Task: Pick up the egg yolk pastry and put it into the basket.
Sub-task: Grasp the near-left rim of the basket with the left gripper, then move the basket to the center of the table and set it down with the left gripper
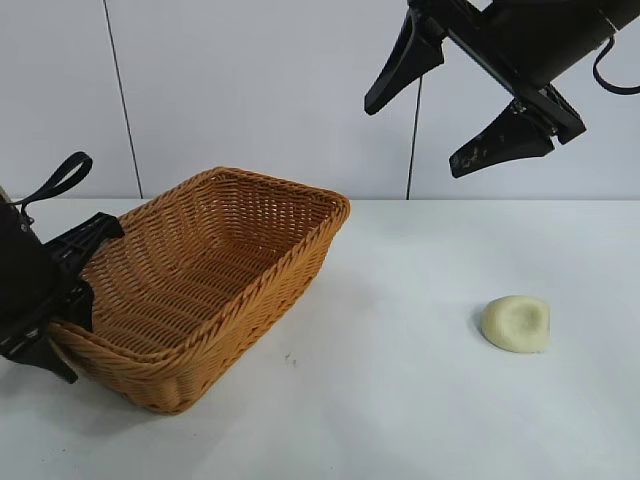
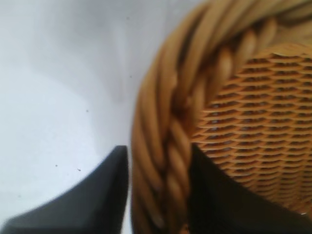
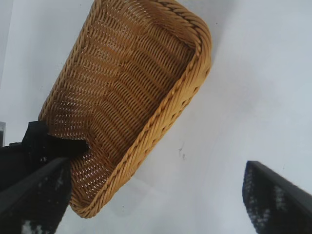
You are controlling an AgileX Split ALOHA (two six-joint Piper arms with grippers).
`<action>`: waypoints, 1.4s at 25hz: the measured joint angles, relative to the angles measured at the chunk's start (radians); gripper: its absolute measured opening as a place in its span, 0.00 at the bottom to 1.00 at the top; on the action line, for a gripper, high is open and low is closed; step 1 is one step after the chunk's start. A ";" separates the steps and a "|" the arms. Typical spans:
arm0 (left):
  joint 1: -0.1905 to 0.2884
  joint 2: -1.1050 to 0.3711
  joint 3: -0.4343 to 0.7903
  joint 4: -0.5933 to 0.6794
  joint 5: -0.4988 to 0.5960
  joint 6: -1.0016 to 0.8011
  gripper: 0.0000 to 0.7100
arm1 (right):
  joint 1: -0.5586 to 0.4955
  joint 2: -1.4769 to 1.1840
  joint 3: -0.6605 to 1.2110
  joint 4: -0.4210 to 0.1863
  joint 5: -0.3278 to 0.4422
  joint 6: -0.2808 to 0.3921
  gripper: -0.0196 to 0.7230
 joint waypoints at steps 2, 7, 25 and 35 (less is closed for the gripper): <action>0.009 0.001 -0.013 -0.004 0.015 0.027 0.13 | 0.000 0.000 0.000 0.000 0.000 0.000 0.94; 0.100 0.009 -0.131 -0.069 0.141 0.280 0.13 | 0.000 0.000 0.000 0.000 0.002 0.000 0.94; 0.187 0.279 -0.702 -0.162 0.654 1.048 0.13 | 0.000 0.000 0.000 0.000 0.002 0.000 0.94; 0.149 0.291 -0.708 -0.169 0.628 1.121 0.13 | 0.000 0.000 0.000 0.000 0.002 0.000 0.94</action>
